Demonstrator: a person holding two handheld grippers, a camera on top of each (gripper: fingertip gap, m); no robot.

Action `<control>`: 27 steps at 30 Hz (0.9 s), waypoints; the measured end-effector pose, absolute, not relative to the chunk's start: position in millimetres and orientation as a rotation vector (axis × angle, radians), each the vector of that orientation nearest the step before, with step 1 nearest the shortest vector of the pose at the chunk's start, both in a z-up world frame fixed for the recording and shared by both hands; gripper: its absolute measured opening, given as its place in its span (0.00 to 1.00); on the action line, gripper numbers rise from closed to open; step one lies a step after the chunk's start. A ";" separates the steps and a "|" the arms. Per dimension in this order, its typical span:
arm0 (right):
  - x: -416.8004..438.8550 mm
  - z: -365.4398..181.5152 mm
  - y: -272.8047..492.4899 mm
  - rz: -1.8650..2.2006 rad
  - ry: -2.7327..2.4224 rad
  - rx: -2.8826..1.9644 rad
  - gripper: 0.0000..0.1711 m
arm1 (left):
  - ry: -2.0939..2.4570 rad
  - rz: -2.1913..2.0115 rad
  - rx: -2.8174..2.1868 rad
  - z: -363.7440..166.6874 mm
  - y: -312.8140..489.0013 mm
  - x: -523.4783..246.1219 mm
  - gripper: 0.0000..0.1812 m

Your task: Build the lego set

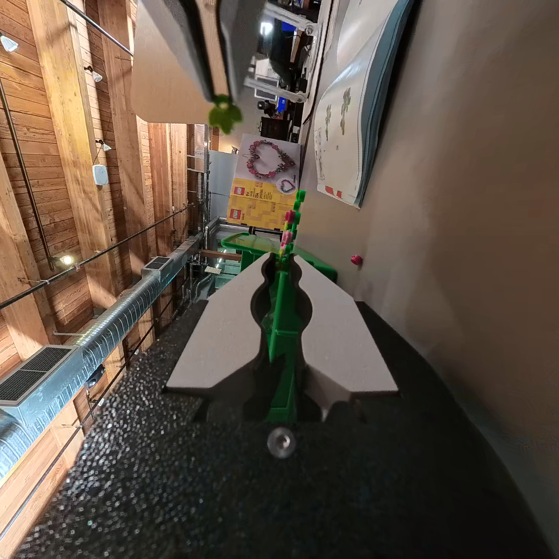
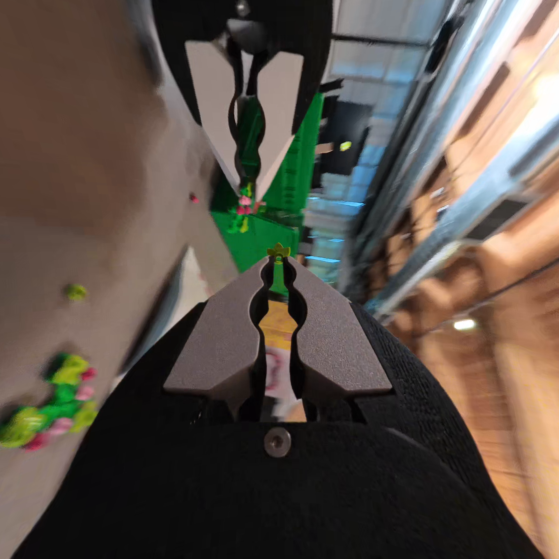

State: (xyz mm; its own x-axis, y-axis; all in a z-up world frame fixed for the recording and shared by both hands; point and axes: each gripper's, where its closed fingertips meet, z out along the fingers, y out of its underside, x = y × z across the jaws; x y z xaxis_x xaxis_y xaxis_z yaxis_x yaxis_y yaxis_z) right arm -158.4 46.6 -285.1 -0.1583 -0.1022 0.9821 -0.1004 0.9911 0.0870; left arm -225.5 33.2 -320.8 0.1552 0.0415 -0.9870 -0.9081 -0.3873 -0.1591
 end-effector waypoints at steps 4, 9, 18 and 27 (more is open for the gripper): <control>-147.7 -259.4 40.1 -0.234 -1.444 0.483 0.02 | 0.861 1.372 -1.555 -319.9 32.9 -225.2 0.03; -134.4 -238.6 30.4 -0.334 -1.281 0.664 0.02 | 0.862 1.374 -1.552 -319.6 33.1 -224.9 0.03; -124.4 -226.9 22.2 -0.396 -1.203 0.753 0.01 | 0.860 1.378 -1.549 -319.2 33.5 -225.4 0.03; -133.4 -342.6 46.1 -0.432 -1.671 1.165 0.00 | 0.868 1.378 -1.553 -320.8 35.3 -225.7 0.03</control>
